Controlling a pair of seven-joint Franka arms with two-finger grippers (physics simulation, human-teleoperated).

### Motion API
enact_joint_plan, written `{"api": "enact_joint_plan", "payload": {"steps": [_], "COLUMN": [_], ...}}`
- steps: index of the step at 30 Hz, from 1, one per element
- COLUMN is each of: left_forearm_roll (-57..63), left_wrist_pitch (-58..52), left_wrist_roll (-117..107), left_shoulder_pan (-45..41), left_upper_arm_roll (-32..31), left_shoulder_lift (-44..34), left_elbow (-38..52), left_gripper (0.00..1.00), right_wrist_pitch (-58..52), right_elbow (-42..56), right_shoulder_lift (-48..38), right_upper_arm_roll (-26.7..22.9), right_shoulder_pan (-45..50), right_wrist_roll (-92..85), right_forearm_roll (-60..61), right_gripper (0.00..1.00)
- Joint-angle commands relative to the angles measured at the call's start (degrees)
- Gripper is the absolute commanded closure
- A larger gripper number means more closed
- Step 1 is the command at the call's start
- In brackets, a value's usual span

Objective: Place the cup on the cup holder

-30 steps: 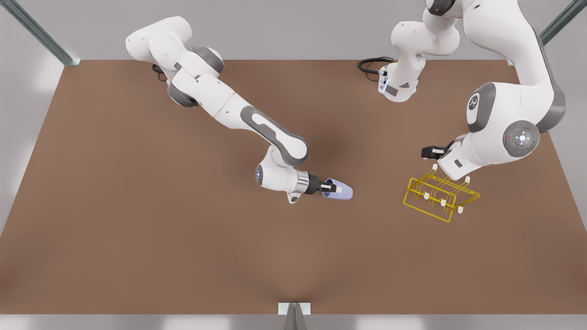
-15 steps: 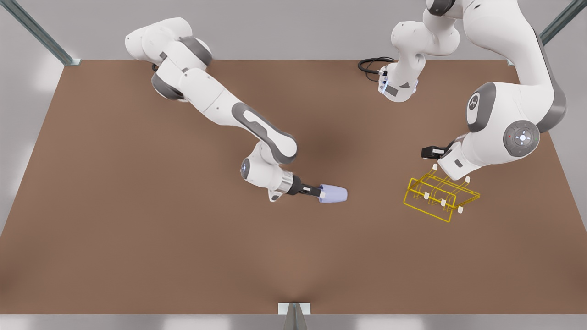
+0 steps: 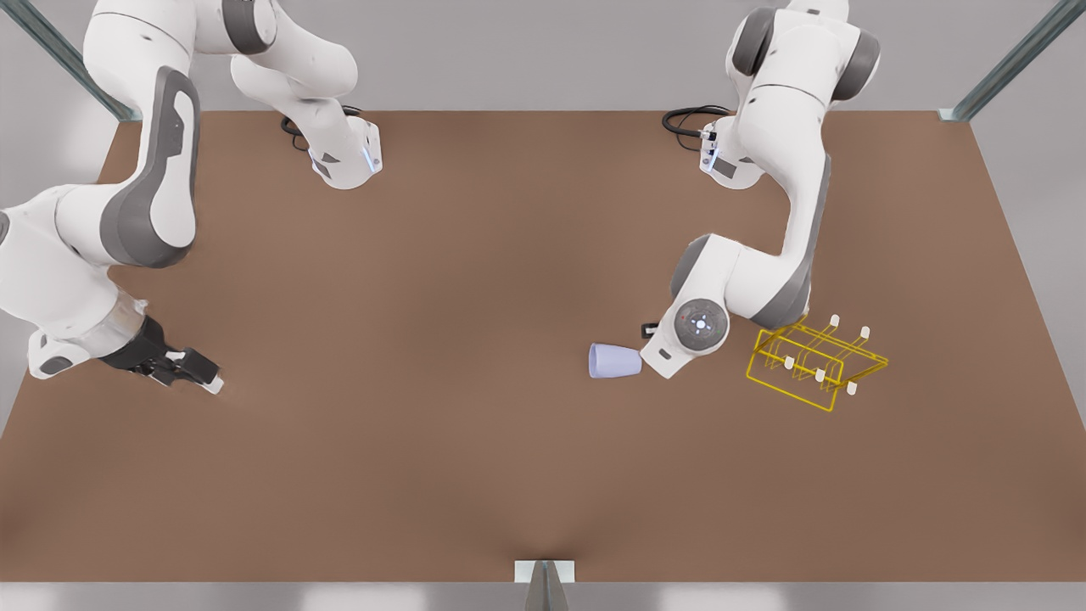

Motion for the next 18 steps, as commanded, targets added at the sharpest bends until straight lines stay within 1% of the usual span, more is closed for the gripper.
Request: {"api": "enact_joint_plan", "payload": {"steps": [1, 2, 3, 4, 5, 6, 7, 8, 9, 11, 13, 14, 18], "left_forearm_roll": [-0.67, -0.75, -1.71, -5.14, -8.74, -11.72, -15.16, -15.35, -14.99, -14.64, -14.55, -14.20, -14.47], "left_wrist_pitch": [29.81, 35.08, 37.63, 42.72, 46.25, 45.21, 44.68, 44.59, 44.59, 44.06, 42.74, 45.37, 49.78], "left_wrist_roll": [-79.31, -92.82, -101.34, -108.06, -108.68, -108.07, -107.71, -108.50, -108.59, -115.52, -115.98, -115.97, -116.68], "left_shoulder_pan": [0.27, 0.27, 0.27, -0.08, -0.17, 0.88, 1.76, 1.33, 1.06, 0.97, 1.06, 1.32, 1.68], "left_upper_arm_roll": [-0.11, -0.11, -0.11, -0.19, -0.72, -0.81, -0.55, -0.46, -0.72, -2.65, -3.27, -4.85, -5.90], "left_shoulder_lift": [-2.72, -3.52, -2.99, -2.21, -1.50, 2.00, 2.63, 4.12, 4.39, 3.60, 2.46, 2.81, 0.52], "left_elbow": [-6.72, -11.03, -11.13, -11.04, -11.04, -6.23, -5.15, -4.28, -4.88, -9.09, -12.44, -12.88, -18.15], "left_gripper": [0.00, 0.00, 0.00, 0.00, 0.00, 0.00, 0.00, 0.00, 0.00, 0.00, 0.00, 0.00, 0.00], "right_wrist_pitch": [-15.18, -12.29, -8.25, -6.91, -7.36, -7.27, -7.27, -7.27, -7.27, -7.18, -7.36, -7.36, -7.36], "right_elbow": [-0.31, -5.56, -10.92, -12.45, -12.00, -11.39, -11.13, -11.13, -10.95, -8.84, -8.75, -8.84, -8.75], "right_shoulder_lift": [-0.96, -4.46, -7.45, -8.43, -7.90, -7.38, -7.20, -6.93, -6.85, -5.62, -5.62, -5.62, -5.62], "right_upper_arm_roll": [0.12, 0.20, 0.20, 0.20, 0.20, 0.20, 0.20, 0.20, 0.20, 0.20, 0.20, 0.20, 0.29], "right_shoulder_pan": [0.24, 1.03, 1.03, 1.03, 1.03, 1.03, 1.03, 1.03, 1.03, 1.03, 1.03, 1.03, 1.03], "right_wrist_roll": [-10.21, -9.77, -9.69, -9.69, -9.51, -8.81, -8.72, -8.81, -8.72, -8.72, -8.54, -8.19, -7.75], "right_forearm_roll": [-8.25, -8.60, -8.60, -8.60, -8.60, -8.51, -8.51, -8.51, -8.51, -8.51, -8.51, -8.51, -8.51], "right_gripper": [0.00, 0.00, 0.00, 0.00, 0.00, 0.00, 0.00, 0.00, 0.00, 0.00, 0.00, 0.00, 0.00]}}
